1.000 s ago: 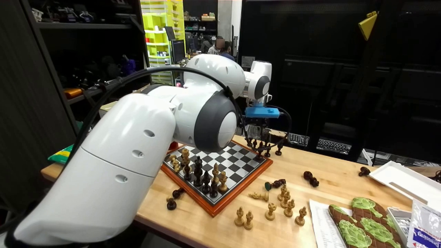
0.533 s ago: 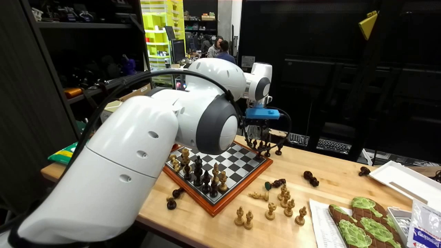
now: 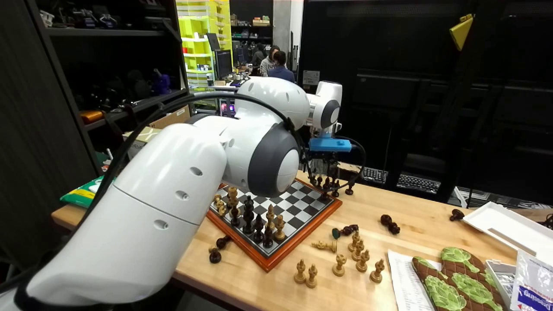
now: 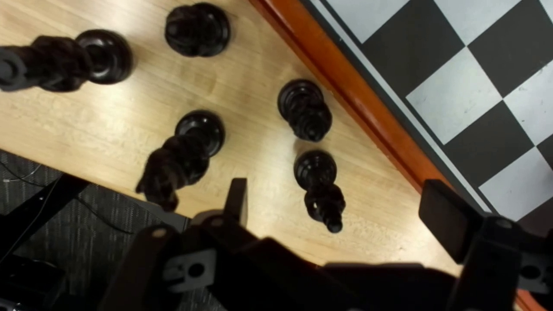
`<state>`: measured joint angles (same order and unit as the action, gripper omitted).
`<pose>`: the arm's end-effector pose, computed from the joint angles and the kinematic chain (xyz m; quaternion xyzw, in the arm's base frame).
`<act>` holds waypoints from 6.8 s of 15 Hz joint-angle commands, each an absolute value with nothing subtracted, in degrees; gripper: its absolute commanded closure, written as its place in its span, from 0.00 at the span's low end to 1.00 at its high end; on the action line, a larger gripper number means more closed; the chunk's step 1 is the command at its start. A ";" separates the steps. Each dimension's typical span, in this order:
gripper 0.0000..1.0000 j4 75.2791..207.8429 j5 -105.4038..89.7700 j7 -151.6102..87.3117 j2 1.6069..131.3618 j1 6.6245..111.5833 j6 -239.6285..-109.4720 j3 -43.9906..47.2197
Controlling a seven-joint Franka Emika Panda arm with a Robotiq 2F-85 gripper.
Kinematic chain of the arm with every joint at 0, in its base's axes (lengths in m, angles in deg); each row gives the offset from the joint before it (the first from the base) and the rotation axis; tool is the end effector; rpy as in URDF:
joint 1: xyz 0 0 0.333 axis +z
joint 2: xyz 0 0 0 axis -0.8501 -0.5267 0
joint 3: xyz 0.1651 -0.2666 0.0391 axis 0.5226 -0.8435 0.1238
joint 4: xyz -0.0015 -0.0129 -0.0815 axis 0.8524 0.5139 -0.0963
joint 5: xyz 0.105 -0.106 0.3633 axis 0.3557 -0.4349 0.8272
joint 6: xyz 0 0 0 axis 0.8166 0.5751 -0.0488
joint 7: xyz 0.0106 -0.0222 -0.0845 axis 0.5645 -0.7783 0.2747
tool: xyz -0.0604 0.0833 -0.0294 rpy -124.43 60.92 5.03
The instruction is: Shift a chess piece from the table to the chess board
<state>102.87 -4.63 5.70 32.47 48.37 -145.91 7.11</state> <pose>0.7705 -0.1203 0.3523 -0.9774 -0.2104 -0.0188 0.0063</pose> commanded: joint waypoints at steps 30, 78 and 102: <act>0.94 104.35 -5.60 6.03 36.91 49.50 -145.86 6.74; 0.94 143.99 -4.93 11.18 61.20 54.68 -158.27 10.68; 0.94 142.14 -2.80 15.75 57.48 54.12 -160.76 11.03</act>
